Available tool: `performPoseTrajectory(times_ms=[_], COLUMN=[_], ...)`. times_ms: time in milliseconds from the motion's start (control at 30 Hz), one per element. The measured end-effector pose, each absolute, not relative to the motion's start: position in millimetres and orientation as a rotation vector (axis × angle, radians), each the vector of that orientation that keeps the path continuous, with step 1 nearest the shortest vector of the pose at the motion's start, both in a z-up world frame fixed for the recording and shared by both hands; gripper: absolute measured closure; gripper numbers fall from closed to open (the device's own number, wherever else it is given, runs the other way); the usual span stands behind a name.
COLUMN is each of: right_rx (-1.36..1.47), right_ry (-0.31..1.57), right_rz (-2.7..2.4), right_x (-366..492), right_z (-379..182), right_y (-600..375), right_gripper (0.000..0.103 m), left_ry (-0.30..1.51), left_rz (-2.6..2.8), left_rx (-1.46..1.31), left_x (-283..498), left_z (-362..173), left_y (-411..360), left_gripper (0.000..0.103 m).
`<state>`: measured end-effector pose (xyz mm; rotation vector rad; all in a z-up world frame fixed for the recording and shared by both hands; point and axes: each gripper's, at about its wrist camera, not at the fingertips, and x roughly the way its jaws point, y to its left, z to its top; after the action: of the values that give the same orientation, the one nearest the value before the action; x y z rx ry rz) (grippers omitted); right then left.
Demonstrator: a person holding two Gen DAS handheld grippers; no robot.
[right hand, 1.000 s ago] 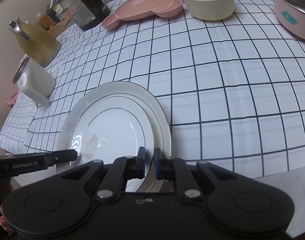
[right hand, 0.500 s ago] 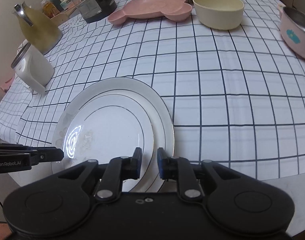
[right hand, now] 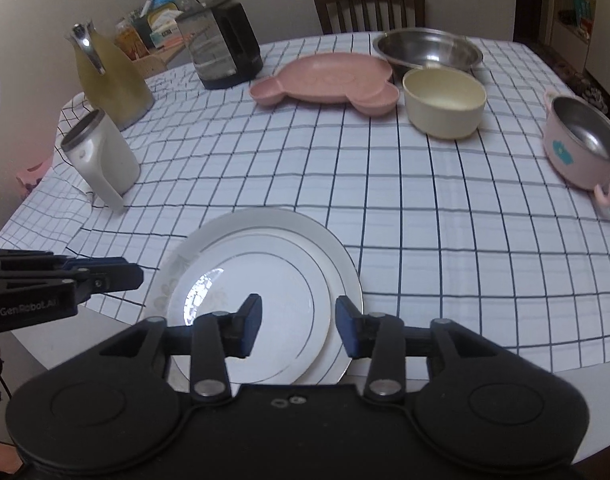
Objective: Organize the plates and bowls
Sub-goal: 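Move both tools toward the pink bear-shaped plate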
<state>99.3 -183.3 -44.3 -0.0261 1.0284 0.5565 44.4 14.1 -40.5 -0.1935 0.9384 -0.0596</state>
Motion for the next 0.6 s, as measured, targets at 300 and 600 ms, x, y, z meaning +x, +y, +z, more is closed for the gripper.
performPoseTrajectory(times_ms=[300,600], right_rx=[-0.073,-0.105], right_ry=[0.909,0.826], right_rz=[0.571,0.569], right_x=[87,97], right_z=[-8,12], right_y=[-179,-183], right_gripper=[0.043,0.029], left_ry=[0.826,0.757], left_rz=[-0.047,-0.012], left_rx=[-0.18,-0.156], left_x=[43,66], left_z=[-15,3], left_y=[9,6], left_gripper=[0.046,0.031])
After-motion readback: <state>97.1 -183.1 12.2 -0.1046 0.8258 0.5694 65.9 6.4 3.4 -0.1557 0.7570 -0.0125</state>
